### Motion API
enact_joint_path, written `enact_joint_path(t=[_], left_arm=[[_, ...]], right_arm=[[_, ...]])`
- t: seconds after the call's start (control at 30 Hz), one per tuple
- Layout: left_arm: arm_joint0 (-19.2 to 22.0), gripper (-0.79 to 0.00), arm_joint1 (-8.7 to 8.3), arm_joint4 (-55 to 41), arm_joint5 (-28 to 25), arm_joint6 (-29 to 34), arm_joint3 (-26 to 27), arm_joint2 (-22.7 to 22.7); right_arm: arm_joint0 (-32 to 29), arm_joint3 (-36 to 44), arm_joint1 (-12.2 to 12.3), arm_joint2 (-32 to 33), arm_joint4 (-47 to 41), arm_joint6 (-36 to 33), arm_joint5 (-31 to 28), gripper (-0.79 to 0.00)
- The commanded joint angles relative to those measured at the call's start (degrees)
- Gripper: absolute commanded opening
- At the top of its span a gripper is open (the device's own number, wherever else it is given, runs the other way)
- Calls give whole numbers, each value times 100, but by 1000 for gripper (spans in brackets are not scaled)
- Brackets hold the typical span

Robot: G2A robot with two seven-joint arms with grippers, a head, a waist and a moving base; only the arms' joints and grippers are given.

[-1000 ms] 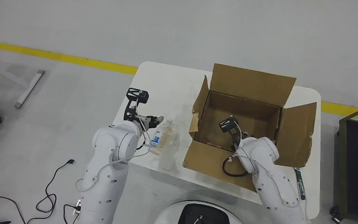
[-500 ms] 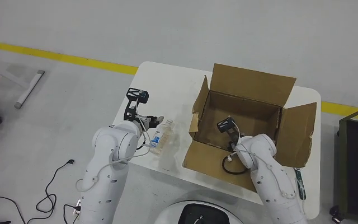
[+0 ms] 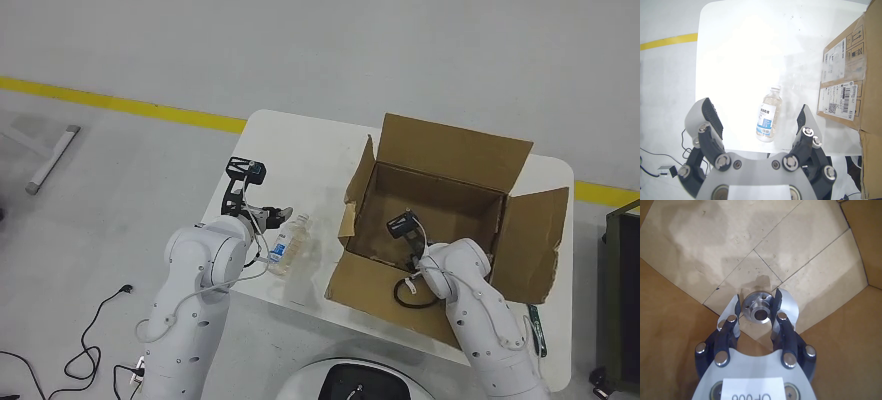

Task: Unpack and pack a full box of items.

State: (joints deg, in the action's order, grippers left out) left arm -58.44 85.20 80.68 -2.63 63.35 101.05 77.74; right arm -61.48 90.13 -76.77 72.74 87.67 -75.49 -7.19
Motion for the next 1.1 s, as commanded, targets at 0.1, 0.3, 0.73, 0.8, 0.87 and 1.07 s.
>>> enact_joint_path(t=[0.1, 0.3, 0.73, 0.8, 0.87, 1.07], left_arm=[[0, 0, 0, 0, 0, 0, 0, 0], [0, 0, 0, 0, 0, 0, 0, 0], [0, 0, 0, 0, 0, 0, 0, 0], [0, 0, 0, 0, 0, 0, 0, 0], [0, 0, 0, 0, 0, 0, 0, 0], [0, 0, 0, 0, 0, 0, 0, 0]], right_arm=[[26, -29, -6, -35, 25, -10, 36, -511], [80, -39, -9, -38, 57, -8, 85, -785], [136, 224, 6, 137, 97, 116, 194, -785], [92, 397, 14, 132, 92, 117, 72, -785], [-18, 648, 29, 142, 94, 77, -68, -708], [-381, 1195, 74, 221, 191, -32, -276, 0]])
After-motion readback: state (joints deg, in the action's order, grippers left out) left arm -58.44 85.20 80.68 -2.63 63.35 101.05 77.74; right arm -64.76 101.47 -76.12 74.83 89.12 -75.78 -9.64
